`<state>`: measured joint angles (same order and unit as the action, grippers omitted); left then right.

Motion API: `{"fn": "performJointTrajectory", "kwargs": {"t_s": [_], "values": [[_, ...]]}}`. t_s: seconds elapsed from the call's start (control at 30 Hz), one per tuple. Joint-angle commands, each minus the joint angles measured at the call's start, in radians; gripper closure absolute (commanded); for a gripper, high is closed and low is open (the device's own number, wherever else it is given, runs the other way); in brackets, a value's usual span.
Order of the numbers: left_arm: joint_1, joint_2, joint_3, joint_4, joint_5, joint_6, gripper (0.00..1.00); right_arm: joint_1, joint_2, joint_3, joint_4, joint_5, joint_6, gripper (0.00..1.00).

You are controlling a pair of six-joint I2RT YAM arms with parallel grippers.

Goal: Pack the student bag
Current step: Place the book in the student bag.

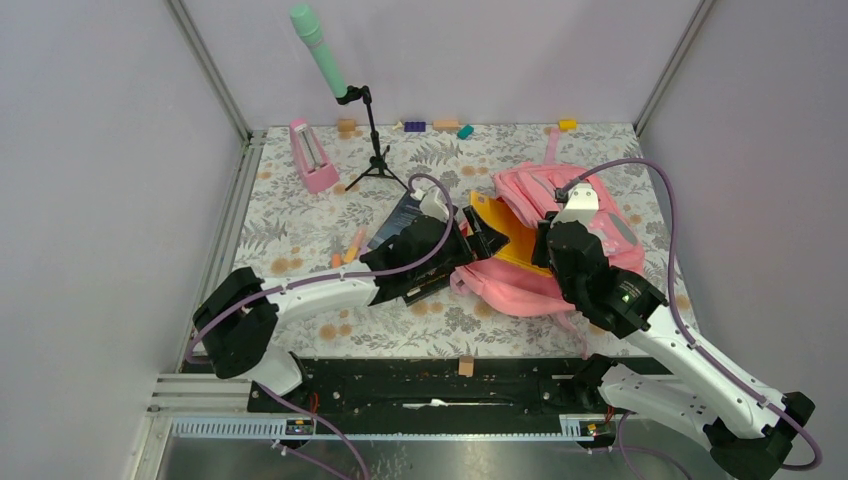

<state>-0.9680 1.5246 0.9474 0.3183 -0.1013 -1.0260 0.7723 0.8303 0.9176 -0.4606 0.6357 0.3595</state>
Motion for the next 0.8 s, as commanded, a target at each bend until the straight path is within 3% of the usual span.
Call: {"fn": "performJointTrajectory", "kwargs": {"t_s": [0.0, 0.1, 0.23, 0.33, 0.5, 0.67, 0.77], "values": [[-0.001, -0.023, 0.078, -0.011, 0.022, 0.086, 0.02, 0.008, -0.019, 0.012, 0.095, 0.035, 0.012, 1.0], [-0.002, 0.015, 0.122, -0.04, 0.062, 0.112, 0.07, 0.008, -0.015, 0.013, 0.096, 0.036, 0.011, 1.0], [-0.002, 0.04, 0.121, -0.008, 0.087, 0.1, 0.49, 0.007, -0.016, 0.013, 0.095, 0.036, 0.011, 1.0], [-0.002, 0.031, 0.08, 0.045, 0.085, 0.062, 0.64, 0.008, -0.022, 0.012, 0.095, 0.04, 0.008, 1.0], [-0.001, 0.015, 0.008, 0.174, 0.073, -0.027, 1.0, 0.007, -0.023, 0.009, 0.094, 0.043, 0.007, 1.0], [-0.001, -0.018, -0.11, 0.381, 0.044, -0.133, 1.0, 0.008, -0.029, 0.008, 0.096, 0.042, 0.007, 1.0], [-0.003, -0.097, -0.173, 0.396, -0.019, -0.134, 1.0, 0.008, -0.037, 0.007, 0.096, 0.043, 0.005, 1.0]]}}
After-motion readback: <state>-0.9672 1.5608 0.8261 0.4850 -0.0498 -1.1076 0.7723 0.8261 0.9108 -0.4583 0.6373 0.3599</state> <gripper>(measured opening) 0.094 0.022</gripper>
